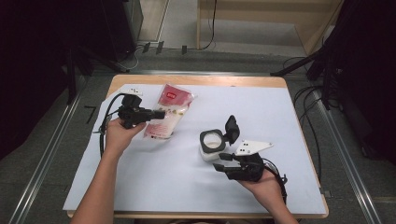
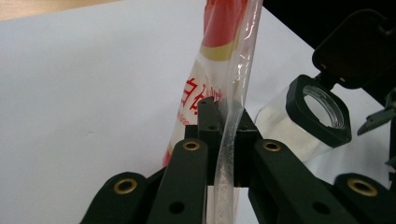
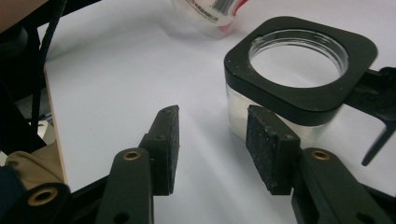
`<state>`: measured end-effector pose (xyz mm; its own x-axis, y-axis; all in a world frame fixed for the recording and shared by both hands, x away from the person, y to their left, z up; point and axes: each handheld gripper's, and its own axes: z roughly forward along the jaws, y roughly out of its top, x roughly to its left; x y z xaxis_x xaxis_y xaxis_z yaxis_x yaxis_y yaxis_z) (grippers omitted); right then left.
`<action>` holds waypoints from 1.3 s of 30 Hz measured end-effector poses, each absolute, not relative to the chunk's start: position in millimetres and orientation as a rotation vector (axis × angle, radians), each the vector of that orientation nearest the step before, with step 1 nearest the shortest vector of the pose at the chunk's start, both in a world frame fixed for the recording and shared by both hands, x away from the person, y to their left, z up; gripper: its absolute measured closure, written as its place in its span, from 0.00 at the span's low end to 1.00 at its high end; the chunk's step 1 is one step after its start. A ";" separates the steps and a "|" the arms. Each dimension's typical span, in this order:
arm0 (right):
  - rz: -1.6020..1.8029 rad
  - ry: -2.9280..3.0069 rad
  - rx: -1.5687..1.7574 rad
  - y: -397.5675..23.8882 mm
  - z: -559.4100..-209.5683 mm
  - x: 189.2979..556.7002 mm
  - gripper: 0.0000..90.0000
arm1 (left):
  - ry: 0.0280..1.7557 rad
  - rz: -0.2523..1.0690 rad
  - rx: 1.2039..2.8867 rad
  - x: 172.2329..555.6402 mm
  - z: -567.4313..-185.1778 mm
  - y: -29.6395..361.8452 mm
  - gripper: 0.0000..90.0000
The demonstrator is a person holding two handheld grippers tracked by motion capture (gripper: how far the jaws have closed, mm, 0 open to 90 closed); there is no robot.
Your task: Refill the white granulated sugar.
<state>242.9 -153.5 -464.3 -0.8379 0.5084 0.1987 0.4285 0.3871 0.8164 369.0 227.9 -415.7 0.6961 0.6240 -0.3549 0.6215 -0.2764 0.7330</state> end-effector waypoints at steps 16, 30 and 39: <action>1.469 2.546 0.860 -153.2 -462.9 249.5 0.61 | 0.942 -0.018 1.965 350.1 -420.4 240.1 0.95; 1.472 2.560 0.843 -147.9 -462.6 250.6 0.61 | 0.934 -0.011 1.977 331.9 -428.0 260.6 0.93; 1.455 2.570 0.829 -144.3 -463.7 250.8 0.61 | 0.916 -0.019 1.984 324.4 -430.2 267.9 0.94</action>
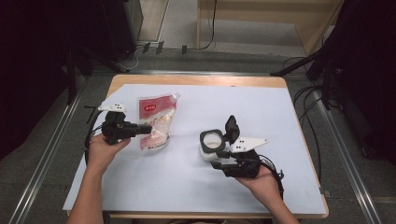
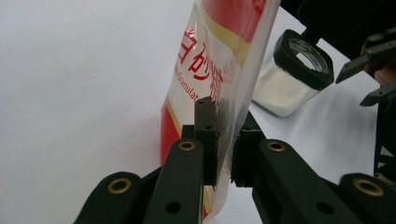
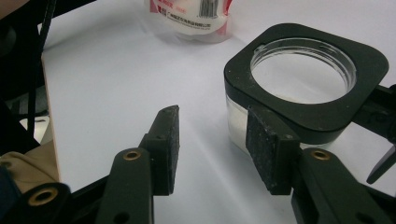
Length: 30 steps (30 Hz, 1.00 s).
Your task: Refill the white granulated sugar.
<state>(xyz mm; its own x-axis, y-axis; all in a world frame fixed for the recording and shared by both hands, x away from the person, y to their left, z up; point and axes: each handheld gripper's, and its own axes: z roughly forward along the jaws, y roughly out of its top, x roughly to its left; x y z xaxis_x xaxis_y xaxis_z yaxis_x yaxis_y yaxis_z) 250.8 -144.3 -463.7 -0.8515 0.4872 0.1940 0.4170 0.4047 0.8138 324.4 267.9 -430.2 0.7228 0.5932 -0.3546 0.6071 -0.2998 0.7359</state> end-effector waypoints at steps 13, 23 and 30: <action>1.453 2.572 0.825 -143.2 -463.4 250.7 0.61 | 0.933 -0.060 1.955 318.2 -434.8 281.5 0.83; 1.449 2.575 0.824 -143.2 -463.0 252.2 0.62 | 0.968 -0.022 1.928 311.4 -433.5 290.7 0.79; 1.448 2.574 0.834 -144.3 -463.5 254.0 0.62 | 0.968 -0.009 1.930 309.9 -433.9 293.0 0.72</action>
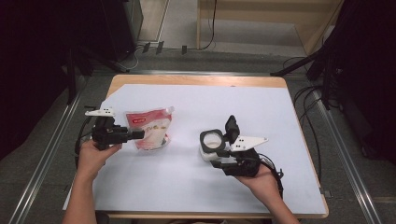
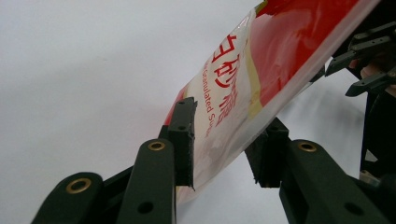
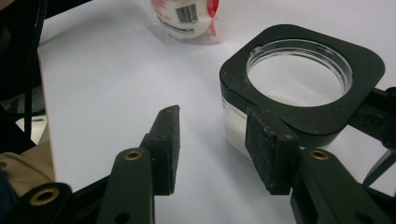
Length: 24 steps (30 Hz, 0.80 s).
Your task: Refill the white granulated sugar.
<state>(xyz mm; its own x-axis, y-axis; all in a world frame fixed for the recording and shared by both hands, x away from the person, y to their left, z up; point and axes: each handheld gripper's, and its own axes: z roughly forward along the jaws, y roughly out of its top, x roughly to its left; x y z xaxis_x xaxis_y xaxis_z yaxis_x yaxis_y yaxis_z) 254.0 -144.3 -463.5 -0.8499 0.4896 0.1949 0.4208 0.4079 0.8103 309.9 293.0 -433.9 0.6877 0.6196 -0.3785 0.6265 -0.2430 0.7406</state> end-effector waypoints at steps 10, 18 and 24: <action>1.449 2.567 0.827 -144.8 -462.8 255.4 0.62 | 0.994 0.020 1.925 306.1 -433.6 295.2 0.63; 1.458 2.559 0.841 -147.6 -460.8 256.8 0.62 | 0.988 0.066 1.941 299.0 -425.9 302.1 0.58; 1.462 2.548 0.850 -150.4 -459.4 257.9 0.62 | 1.006 0.061 1.937 294.0 -420.2 310.9 0.56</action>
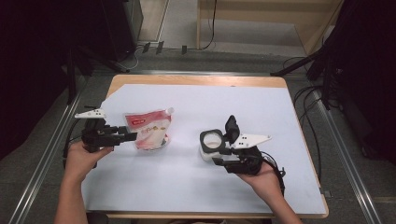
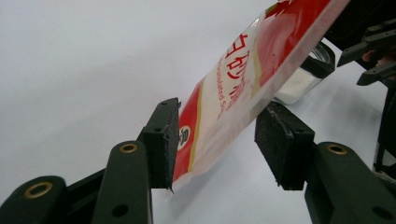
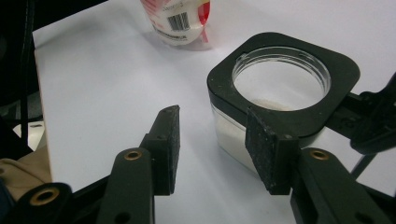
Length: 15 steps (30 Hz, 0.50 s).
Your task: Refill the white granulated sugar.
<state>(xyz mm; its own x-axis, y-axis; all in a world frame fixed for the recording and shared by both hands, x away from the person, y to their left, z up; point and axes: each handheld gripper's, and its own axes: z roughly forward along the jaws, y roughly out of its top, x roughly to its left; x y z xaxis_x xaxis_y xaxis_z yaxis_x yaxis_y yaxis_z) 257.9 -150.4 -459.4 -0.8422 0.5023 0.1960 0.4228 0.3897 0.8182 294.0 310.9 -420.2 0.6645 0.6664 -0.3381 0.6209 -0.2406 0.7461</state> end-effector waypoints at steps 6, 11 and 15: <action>1.464 2.535 0.878 -154.9 -457.1 260.0 0.63 | 1.045 0.082 1.947 287.0 -412.7 327.1 0.53; 1.471 2.528 0.914 -162.1 -454.5 262.1 0.67 | 1.060 0.110 1.930 283.2 -410.6 338.2 0.53; 1.476 2.528 0.921 -168.2 -450.5 263.1 0.76 | 1.107 0.131 1.924 283.3 -412.8 344.1 0.53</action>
<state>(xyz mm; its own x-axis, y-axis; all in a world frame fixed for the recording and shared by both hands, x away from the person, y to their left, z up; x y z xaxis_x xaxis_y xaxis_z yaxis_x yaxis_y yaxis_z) 263.1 -168.2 -450.5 -0.8176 0.5287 0.2281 0.4584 0.3579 0.8135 283.3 344.1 -412.8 0.5962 0.7390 -0.3135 0.6456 -0.2093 0.7344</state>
